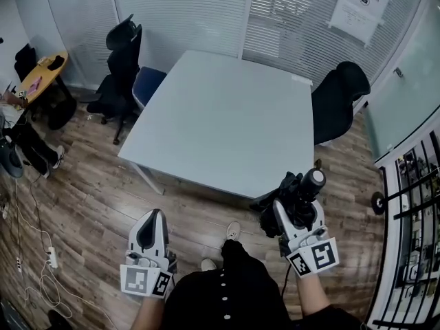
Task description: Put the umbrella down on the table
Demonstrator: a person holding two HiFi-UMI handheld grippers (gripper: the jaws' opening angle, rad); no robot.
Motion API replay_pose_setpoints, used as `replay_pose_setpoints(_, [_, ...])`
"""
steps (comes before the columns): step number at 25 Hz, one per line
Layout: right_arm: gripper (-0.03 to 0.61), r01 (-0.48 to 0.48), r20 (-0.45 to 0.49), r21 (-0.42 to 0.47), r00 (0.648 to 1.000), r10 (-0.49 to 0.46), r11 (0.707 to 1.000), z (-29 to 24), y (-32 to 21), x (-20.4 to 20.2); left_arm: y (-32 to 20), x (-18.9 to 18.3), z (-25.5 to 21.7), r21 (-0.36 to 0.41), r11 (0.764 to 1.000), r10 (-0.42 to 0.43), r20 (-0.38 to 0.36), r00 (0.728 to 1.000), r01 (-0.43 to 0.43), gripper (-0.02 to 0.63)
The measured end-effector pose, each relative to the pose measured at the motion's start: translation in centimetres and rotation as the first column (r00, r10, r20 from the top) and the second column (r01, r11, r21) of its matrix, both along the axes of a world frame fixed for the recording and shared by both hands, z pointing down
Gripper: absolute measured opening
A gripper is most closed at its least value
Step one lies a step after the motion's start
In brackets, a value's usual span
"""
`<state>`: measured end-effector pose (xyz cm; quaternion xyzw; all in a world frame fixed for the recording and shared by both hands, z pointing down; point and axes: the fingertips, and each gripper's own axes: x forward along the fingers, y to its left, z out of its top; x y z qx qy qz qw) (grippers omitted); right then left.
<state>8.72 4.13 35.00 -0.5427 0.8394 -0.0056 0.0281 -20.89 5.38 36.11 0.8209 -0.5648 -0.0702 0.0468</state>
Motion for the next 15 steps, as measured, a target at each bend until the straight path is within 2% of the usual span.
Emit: replay_pose_setpoints(15, [0.27, 0.036, -0.009, -0.001, 0.999, -0.036, 0.999, -0.1, -11.0, 1.1, -10.0, 0.9, -1.0, 0.009, 0.999, -0.036, 0.018, 0.999, 0.035, 0.015])
